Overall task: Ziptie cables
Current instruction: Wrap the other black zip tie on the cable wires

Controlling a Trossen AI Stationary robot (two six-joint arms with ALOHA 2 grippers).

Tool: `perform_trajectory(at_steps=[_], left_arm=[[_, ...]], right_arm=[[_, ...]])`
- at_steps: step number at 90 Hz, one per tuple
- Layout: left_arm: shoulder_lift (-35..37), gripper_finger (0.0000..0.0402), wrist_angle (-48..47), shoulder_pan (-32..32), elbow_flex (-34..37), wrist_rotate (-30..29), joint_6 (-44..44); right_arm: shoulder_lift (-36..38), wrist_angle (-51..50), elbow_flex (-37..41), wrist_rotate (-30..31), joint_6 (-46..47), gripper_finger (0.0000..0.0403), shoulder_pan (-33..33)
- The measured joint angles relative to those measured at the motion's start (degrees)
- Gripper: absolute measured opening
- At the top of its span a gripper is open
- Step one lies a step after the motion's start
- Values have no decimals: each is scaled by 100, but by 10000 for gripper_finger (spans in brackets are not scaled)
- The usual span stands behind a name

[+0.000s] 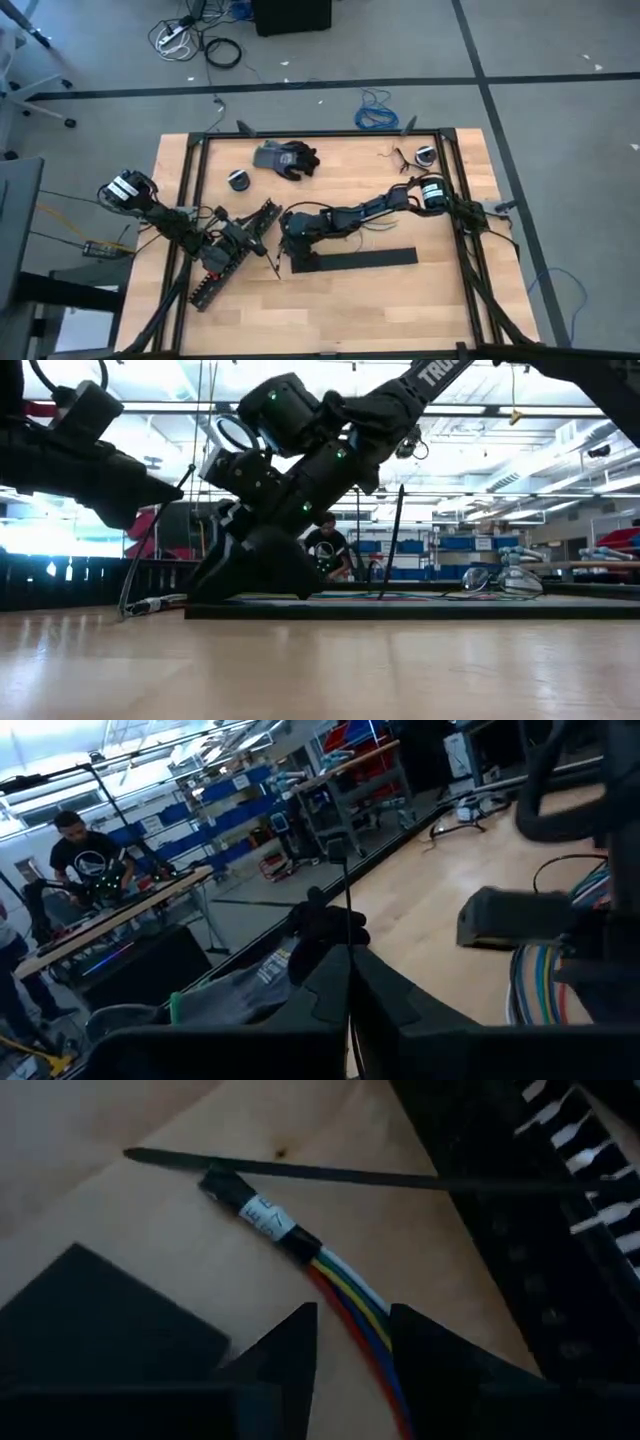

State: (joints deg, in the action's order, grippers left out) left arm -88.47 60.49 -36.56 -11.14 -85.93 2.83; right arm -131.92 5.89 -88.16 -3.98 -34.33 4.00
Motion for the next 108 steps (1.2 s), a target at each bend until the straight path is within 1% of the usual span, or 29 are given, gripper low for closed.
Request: perform_trajectory(at_steps=[19, 28, 35, 44, 49, 53, 60, 64, 76, 82, 89, 102, 108], left_arm=[[0, 0, 9, 2, 0, 2, -2], [0, 0, 43, 2, 0, 2, -4], [-2, 0, 91, 1, 0, 1, -26], [-2, 0, 222, 0, 0, 4, -31], [-2, 0, 308, 0, 0, 4, -17], [-2, 0, 316, 1, 0, 3, -15], [-2, 0, 416, 0, 0, 3, 19], [-2, 0, 448, -14, 0, 3, 20], [-2, 0, 507, -37, 0, 0, 37], [-2, 0, 620, -68, 0, -2, 140], [-2, 0, 693, -70, -2, 7, 148], [-2, 0, 766, -7, 0, 7, -29], [-2, 0, 742, 92, 0, 109, -89]], right_arm=[[-11, 108, 4, -90, 17, 123, -181], [-259, 47, -89, -550, 279, 113, -297], [-554, -417, -414, -788, 445, 87, -330], [-805, -1119, -919, -954, 678, 25, -308], [-833, -1381, -1089, -989, 824, 13, -285], [-821, -1515, -1173, -914, 1034, 9, -256], [-588, -1710, -1200, -724, 1261, 5, -220], [-436, -1914, -1187, -500, 1352, 3, -186], [109, -3003, -1137, 148, 1392, 1, -65], [333, -3345, -1137, 547, 1445, 1, 10], [521, -3470, -1144, 845, 1553, 1, 46], [669, -3358, -1147, 948, 1756, 0, 77], [726, -3316, -1148, 991, 1772, 0, 112]])
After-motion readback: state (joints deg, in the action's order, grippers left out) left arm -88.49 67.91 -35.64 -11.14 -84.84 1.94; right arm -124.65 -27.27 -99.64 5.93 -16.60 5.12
